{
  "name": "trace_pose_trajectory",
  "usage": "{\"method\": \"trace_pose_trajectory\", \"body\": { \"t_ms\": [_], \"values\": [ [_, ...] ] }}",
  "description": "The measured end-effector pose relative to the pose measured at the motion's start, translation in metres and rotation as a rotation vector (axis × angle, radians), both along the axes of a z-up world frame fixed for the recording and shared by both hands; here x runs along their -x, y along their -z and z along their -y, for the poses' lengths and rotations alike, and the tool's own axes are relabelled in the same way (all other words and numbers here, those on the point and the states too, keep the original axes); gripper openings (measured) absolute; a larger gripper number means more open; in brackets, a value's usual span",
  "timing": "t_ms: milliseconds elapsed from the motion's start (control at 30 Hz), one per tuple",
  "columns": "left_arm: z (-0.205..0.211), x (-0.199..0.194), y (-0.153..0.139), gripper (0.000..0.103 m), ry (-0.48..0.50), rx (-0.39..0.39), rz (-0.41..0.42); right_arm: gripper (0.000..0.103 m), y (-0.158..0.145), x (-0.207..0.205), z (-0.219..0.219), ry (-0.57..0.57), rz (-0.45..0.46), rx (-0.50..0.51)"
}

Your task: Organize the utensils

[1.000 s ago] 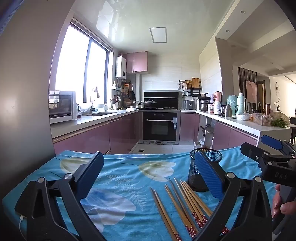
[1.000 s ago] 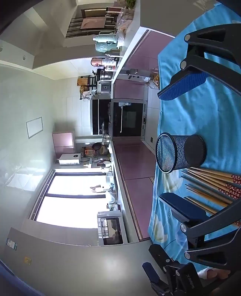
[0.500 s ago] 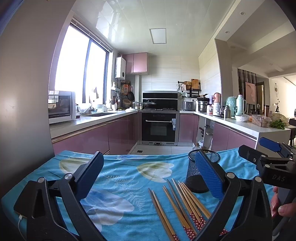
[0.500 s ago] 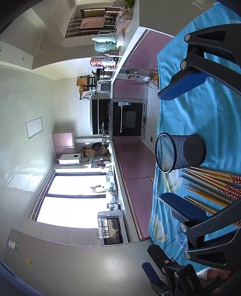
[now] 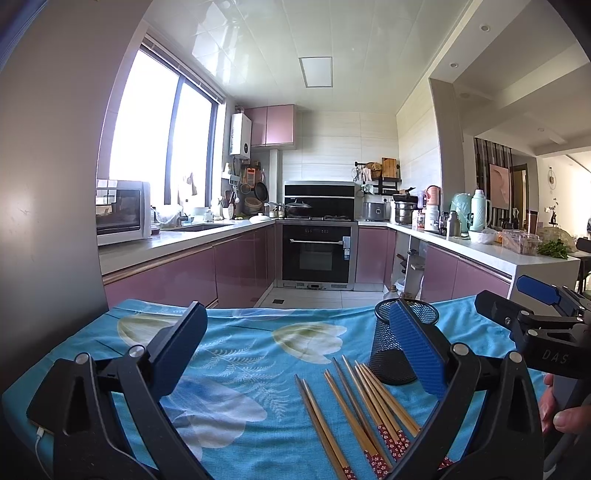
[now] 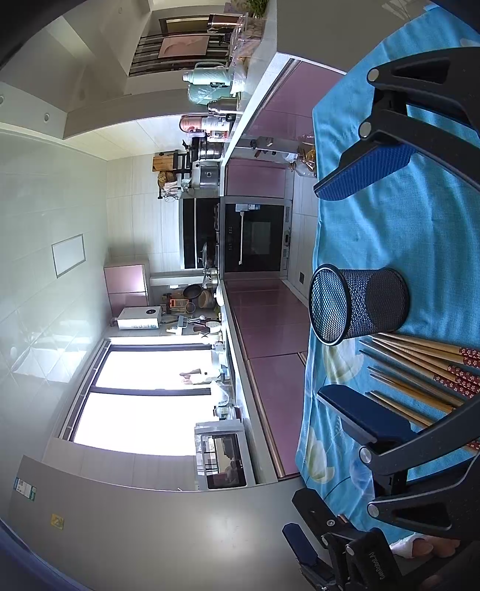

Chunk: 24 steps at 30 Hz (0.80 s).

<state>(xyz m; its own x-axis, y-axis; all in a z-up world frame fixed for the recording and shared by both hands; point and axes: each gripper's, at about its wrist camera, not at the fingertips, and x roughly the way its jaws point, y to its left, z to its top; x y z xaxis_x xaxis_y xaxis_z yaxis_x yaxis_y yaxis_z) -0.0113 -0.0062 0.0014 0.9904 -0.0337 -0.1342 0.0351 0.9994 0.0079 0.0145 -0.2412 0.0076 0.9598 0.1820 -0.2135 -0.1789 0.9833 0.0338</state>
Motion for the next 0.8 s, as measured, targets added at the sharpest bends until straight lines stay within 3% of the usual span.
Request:
{"method": "trace_pose_trajectory", "body": {
  "t_ms": [800],
  "values": [
    [0.0014, -0.0013, -0.0001, 0.097, 0.001, 0.003, -0.006, 0.097, 0.0009, 0.0001, 0.0006, -0.009, -0.012, -0.005]
  ]
}}
